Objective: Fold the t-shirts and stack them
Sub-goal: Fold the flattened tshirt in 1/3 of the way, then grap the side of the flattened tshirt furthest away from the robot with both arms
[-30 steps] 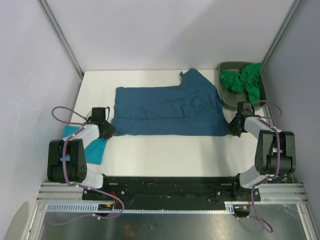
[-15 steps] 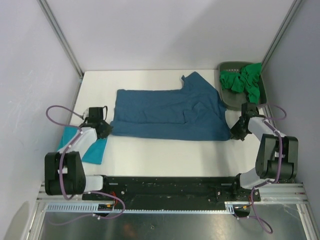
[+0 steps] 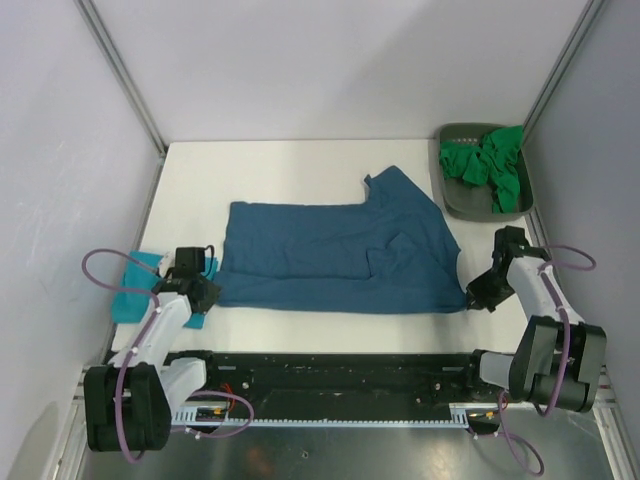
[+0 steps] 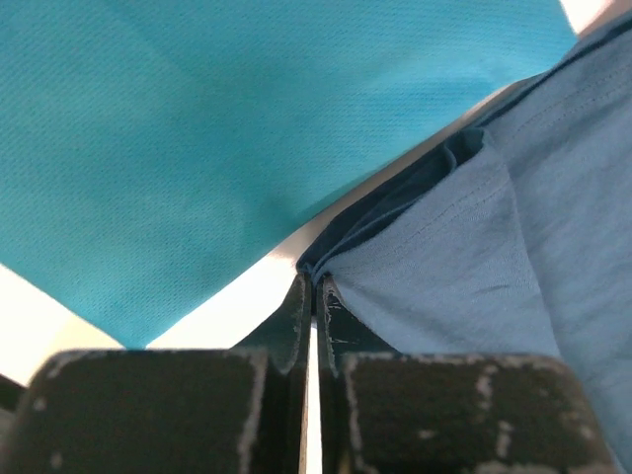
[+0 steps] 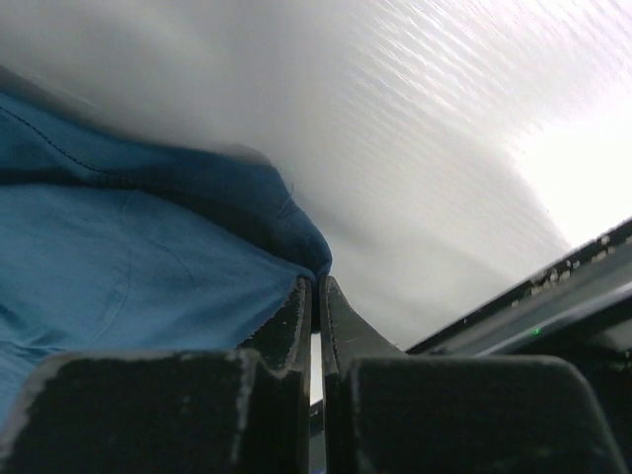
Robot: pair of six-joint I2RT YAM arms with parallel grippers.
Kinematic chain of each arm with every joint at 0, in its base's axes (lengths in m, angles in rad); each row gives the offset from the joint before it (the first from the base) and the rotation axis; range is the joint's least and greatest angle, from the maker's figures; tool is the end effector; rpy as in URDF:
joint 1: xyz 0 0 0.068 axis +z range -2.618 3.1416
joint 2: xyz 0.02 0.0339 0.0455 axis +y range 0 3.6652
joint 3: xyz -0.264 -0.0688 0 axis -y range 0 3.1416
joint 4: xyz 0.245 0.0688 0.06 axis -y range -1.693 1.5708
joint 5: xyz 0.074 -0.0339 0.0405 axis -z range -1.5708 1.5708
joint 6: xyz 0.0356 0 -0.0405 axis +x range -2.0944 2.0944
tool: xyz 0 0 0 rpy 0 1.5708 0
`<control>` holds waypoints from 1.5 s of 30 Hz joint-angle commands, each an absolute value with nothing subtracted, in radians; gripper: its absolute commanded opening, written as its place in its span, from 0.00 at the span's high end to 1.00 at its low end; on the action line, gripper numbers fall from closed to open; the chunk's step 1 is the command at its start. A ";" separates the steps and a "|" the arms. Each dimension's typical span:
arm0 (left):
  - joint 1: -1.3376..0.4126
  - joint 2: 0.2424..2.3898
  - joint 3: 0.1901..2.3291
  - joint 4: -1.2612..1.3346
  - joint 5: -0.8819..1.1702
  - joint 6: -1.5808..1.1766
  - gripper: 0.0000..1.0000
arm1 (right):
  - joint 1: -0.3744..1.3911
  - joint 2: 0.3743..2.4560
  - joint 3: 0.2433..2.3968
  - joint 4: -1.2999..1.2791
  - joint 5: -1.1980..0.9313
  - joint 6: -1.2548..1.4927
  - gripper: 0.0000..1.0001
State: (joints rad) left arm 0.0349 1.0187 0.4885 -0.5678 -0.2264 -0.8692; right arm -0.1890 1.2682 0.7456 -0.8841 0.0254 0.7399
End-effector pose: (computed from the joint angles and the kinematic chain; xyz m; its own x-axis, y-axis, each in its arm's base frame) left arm 0.1724 0.0140 0.1694 -0.4703 -0.7612 -0.4466 -0.7675 0.6026 -0.2188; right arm 0.1977 -0.0387 0.1871 -0.5863 0.7984 -0.1375 0.7950 0.5996 0.0916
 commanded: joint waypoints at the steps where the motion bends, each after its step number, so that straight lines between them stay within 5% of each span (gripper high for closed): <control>1: 0.042 0.966 0.457 -0.630 -0.316 -0.945 1.00 | -0.217 1.180 0.715 -1.007 0.040 0.857 1.00; 4: 0.043 0.946 0.445 -0.647 -0.312 -0.958 0.97 | -0.232 1.137 0.695 -1.039 0.034 0.887 0.95; 6: 0.043 0.931 0.447 -0.654 -0.304 -0.956 0.91 | -0.237 1.113 0.696 -1.047 0.023 0.887 0.78; 8: 0.043 0.912 0.458 -0.656 -0.279 -0.944 0.74 | -0.239 1.087 0.709 -1.046 0.014 0.865 0.66; 12: 0.037 0.864 0.493 -0.659 -0.227 -0.905 0.30 | -0.213 1.022 0.770 -0.982 -0.014 0.747 0.58; 15: 0.026 0.842 0.547 -0.658 -0.223 -0.853 0.21 | -0.141 1.009 0.833 -0.888 -0.031 0.682 0.55; 24: -0.032 1.173 0.936 -0.611 -0.229 -0.637 0.29 | 0.157 1.326 1.048 -0.619 0.019 0.651 0.57; 36: -0.041 1.882 1.499 -0.574 -0.196 -0.578 0.48 | 0.212 1.680 1.276 -0.476 0.012 0.583 0.59; 45: -0.052 2.109 1.673 -0.572 -0.209 -0.640 0.52 | 0.194 1.747 1.341 -0.467 -0.033 0.543 0.60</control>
